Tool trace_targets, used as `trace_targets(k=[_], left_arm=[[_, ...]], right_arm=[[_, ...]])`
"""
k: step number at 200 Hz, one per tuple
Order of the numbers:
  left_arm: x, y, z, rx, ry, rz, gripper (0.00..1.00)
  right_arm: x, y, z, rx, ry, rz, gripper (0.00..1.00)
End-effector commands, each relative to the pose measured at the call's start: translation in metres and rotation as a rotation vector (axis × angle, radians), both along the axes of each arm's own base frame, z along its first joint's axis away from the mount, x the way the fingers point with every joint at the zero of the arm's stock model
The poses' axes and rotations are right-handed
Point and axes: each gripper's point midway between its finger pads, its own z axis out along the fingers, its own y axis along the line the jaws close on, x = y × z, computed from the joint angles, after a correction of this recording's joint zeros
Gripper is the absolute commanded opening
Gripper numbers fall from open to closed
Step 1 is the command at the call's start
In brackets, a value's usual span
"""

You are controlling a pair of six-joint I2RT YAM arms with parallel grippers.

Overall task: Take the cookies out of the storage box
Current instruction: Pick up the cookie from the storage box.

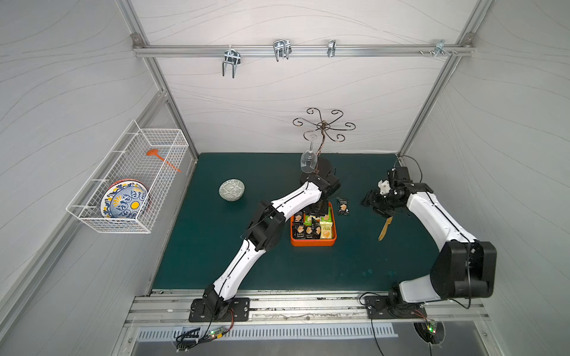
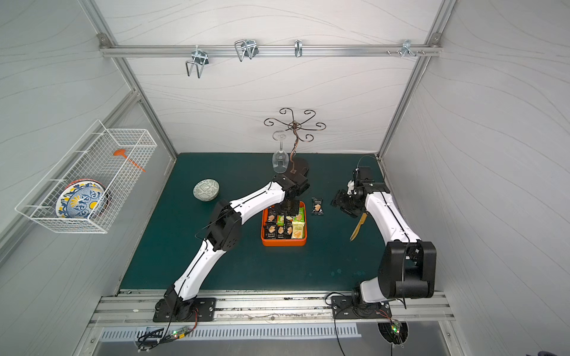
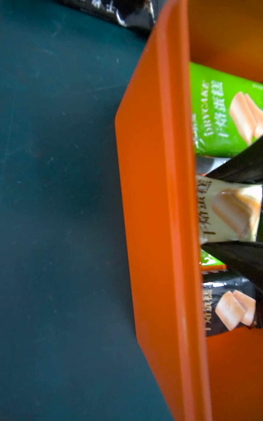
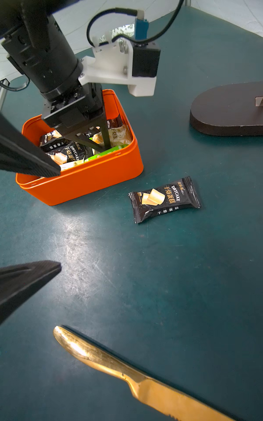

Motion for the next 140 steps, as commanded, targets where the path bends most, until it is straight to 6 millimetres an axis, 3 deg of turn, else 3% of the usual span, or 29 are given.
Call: trace_targets(k=[1,73,140], left_arm=[[0.004,0.001,0.027,-0.028,-0.041,-0.009,0.39],[-0.011,0.018,0.057,-0.04,-0.071,-0.037,0.35],[-0.009,0.047,0.1,-0.087,-0.135,-0.026,0.35]], right_arm=[[0.0,-0.005,0.016,-0.008,-0.038,-0.018,0.64],[-0.005,0.004,0.024,-0.008,-0.051,-0.036,0.64],[-0.02,0.042,0.03,-0.045,-0.048,0.051,0.64]])
